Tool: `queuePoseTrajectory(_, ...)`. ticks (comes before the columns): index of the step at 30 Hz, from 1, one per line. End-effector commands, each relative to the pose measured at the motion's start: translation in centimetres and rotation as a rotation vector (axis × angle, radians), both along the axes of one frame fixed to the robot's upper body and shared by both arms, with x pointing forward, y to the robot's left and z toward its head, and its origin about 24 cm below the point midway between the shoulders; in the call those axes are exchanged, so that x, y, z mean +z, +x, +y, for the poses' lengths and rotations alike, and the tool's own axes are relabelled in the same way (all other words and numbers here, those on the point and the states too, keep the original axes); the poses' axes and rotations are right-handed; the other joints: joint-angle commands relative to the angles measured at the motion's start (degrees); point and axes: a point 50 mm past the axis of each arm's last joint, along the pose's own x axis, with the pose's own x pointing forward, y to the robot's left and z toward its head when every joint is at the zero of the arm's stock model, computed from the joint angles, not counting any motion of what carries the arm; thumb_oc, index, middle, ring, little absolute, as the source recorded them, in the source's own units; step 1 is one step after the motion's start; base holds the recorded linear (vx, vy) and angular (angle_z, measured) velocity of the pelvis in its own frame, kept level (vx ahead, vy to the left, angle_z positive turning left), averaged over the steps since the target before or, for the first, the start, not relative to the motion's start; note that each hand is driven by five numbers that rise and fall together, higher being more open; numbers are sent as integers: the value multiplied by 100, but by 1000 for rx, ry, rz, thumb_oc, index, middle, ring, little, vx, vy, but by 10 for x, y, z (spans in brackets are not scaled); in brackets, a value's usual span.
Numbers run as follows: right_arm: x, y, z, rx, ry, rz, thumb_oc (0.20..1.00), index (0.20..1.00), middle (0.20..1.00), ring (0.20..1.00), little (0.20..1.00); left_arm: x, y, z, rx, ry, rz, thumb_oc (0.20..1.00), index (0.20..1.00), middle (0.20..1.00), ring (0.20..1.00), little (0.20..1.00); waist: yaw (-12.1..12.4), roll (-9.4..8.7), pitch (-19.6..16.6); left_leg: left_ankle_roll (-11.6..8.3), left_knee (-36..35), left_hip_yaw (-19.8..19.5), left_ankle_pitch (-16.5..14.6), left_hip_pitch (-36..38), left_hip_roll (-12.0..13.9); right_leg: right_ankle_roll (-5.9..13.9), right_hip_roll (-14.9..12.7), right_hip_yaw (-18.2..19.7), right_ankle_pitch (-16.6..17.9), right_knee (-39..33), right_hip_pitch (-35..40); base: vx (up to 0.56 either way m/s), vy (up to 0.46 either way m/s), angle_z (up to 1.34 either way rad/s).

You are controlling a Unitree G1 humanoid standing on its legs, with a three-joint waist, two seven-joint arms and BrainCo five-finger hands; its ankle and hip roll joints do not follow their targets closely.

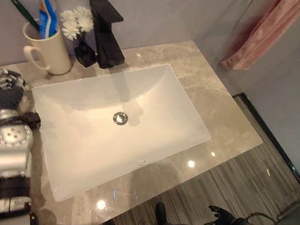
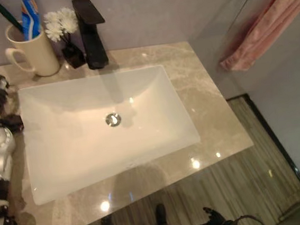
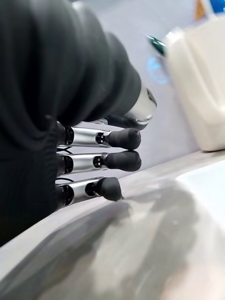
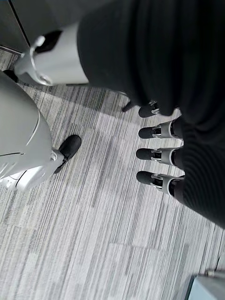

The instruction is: Put brush and paste in cup on sink, flatten towel.

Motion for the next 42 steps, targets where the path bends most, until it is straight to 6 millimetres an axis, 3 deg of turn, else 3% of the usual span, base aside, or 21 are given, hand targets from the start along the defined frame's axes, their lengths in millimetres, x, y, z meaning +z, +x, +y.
queuePoseTrajectory(1,-2,-15,-14,-19,-43,47,1000,1000,1000,1000,1000,-22,-11,-2,-4,-1,10,200,200,200,200,200,152,-107,-22,289,8,-186,-553,414,-144,-1,-177,-163,-16,-10,-32,26,89,3)
queuePoseTrajectory(2,7,-3,-16,9,-27,-37,1000,1000,1000,1000,1000,-33,-22,-7,-36,-14,5,200,200,200,200,200,175,-66,-56,306,14,-173,-591,549,-168,-2,-187,-166,-53,-10,112,16,71,12)
queuePoseTrajectory(4,16,0,-22,20,-13,-94,1000,1000,1000,1000,1000,-46,-41,-21,-131,-46,9,200,200,200,200,200,195,47,-41,362,80,-155,-674,803,-216,-25,-209,-184,-199,204,313,-2,99,5)
queuePoseTrajectory(6,18,-3,-24,25,-9,-100,1000,1000,1000,1000,1000,-50,-47,-23,-152,-56,20,200,200,200,200,200,198,81,-26,379,77,-139,-697,896,-237,-30,-217,-184,-244,269,373,-11,54,7)
queuePoseTrajectory(9,21,-10,-26,43,-4,-103,1000,1000,1000,1000,1000,-61,-60,-43,-274,-102,34,200,200,200,200,200,197,180,45,415,55,-98,-745,1107,-290,-46,-252,-210,-284,250,595,-31,45,3)
queuePoseTrajectory(13,25,-16,-29,97,-2,-106,1000,1000,1000,1000,1000,-61,-77,-60,-424,-104,39,200,200,200,200,200,183,360,-65,425,47,-47,-701,1078,-317,-64,-225,-151,-254,116,598,-74,-5,-5)
queuePoseTrajectory(21,21,-34,-46,62,-57,-49,1000,1000,1000,1000,1000,-54,-80,-84,-603,-134,15,200,200,200,200,200,42,608,-143,351,225,22,-703,1230,-168,-241,0,145,-335,88,742,-22,-82,-15)
queuePoseTrajectory(24,19,-27,-52,-41,-71,-68,1000,1000,1000,1000,1000,-57,-75,-97,-702,-165,32,200,200,200,200,200,-6,694,-130,324,250,17,-668,1264,-110,-283,90,237,-298,45,749,-51,-92,-13)
queuePoseTrajectory(26,22,-12,-50,-40,-75,-117,1000,1000,1000,1000,1000,-75,-75,-102,-742,-254,88,200,200,200,200,200,-5,734,-137,295,286,-21,-689,1349,-41,-316,204,469,-237,-1,727,-21,-88,-40)
queuePoseTrajectory(29,24,-7,-51,-43,-76,-137,1000,1000,1000,1000,1000,-85,-76,-107,-766,-305,117,200,200,200,200,200,107,676,-61,324,550,-620,-848,1301,-297,-355,237,665,-163,-7,700,-25,-38,-53)
queuePoseTrajectory(31,24,-2,-52,-61,-84,-140,1000,1000,1000,1000,1000,-85,-76,-112,-790,-312,116,200,200,200,200,200,247,625,-11,432,874,-1379,-1067,1229,-758,-355,240,877,-67,4,670,-25,-12,-36)
queuePoseTrajectory(32,24,-2,-52,-62,-84,-141,1000,1000,1000,1000,1000,-85,-76,-112,-790,-312,115,200,200,200,200,200,242,622,-1,440,918,-1384,-1091,1214,-771,-350,234,872,-72,3,678,1,26,-99)
queuePoseTrajectory(33,23,1,-50,-85,-71,-150,1000,1000,1000,1000,1000,-87,-78,-114,-815,-303,130,200,200,200,200,200,294,615,7,532,1164,-1832,-1274,1231,-1126,-334,281,1105,-28,52,655,15,63,-90)
queuePoseTrajectory(36,27,12,-53,-165,-67,-209,1000,1000,1000,1000,1000,-88,-77,-115,-831,-311,129,200,200,200,200,200,256,697,-30,587,1203,-1866,-1326,1364,-1283,-288,311,1271,-23,203,651,16,89,-46)
queuePoseTrajectory(42,37,25,-58,-271,-45,-301,1000,1000,1000,1000,1000,-94,-77,-125,-877,-345,151,200,200,200,200,200,98,870,-127,796,1225,-1358,-1549,1649,-1428,-44,176,1645,71,398,529,-38,139,-44)
